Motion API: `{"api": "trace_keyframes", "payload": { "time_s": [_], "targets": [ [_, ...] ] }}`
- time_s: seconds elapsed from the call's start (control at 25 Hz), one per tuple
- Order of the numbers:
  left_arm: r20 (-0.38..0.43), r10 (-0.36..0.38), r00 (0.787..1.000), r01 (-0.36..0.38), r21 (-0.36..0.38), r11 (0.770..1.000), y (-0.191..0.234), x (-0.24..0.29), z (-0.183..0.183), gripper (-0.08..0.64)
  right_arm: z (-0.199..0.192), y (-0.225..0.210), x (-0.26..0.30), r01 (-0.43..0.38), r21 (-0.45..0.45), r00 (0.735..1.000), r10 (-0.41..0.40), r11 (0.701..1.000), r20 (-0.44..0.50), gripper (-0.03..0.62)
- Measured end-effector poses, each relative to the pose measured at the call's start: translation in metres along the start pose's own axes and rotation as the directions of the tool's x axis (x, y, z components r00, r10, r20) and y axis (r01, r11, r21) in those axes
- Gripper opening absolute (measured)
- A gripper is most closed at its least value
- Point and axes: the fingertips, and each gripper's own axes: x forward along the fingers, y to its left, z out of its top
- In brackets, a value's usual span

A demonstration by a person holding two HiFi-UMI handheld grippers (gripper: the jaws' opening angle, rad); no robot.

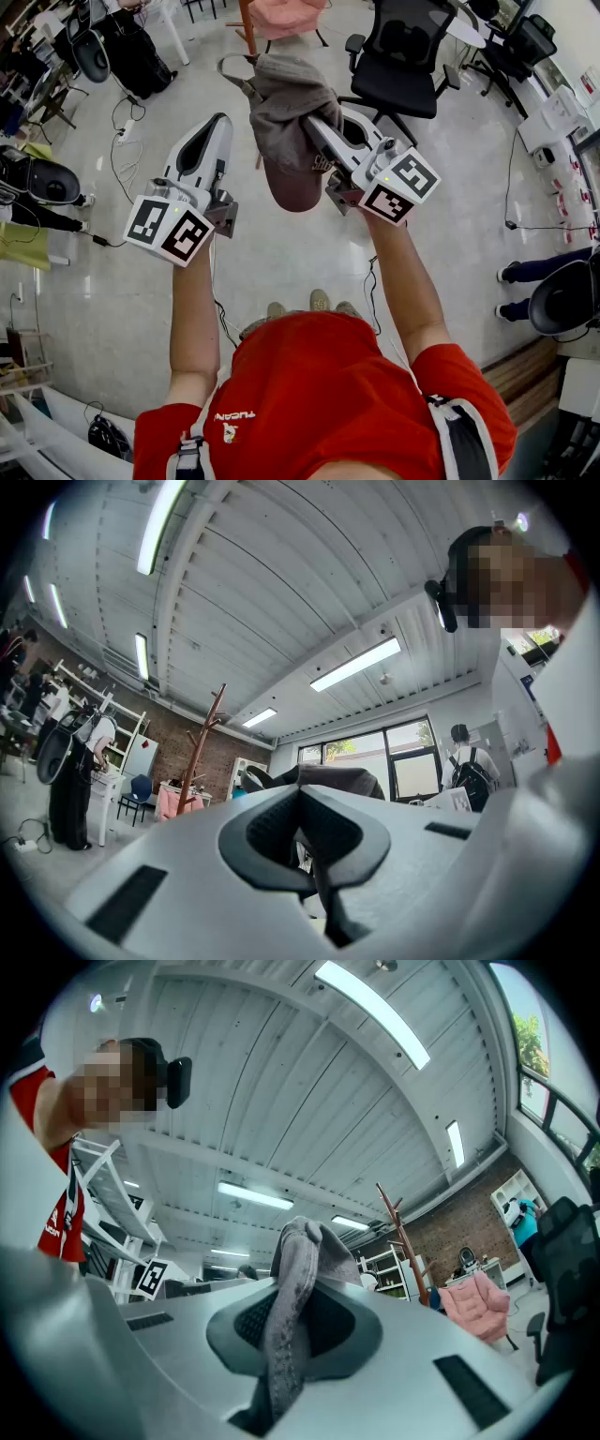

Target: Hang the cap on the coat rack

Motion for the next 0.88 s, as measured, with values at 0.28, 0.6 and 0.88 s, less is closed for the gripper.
{"api": "trace_keyframes", "payload": {
  "time_s": [0.28, 0.6, 0.88],
  "targets": [
    [-0.008, 0.009, 1.0, -0.009, -0.01, 1.0, -0.003, 0.004, -0.01, 0.008, -0.001, -0.004, -0.012, -0.002, 0.023, 1.0, 0.002, 1.0, 0.005, 0.034],
    [-0.002, 0.015, 1.0, -0.015, 0.023, 1.0, -0.011, 0.034, -0.008, 0.008, 0.015, -0.036, -0.031, -0.007, 0.038, 0.999, 0.005, 0.999, 0.048, 0.034],
    [0.001, 0.035, 0.999, -0.035, 0.052, 0.998, -0.01, 0.065, -0.007, 0.008, 0.025, -0.076, -0.038, -0.027, 0.049, 0.997, 0.023, 0.998, 0.075, 0.034]
  ]
}}
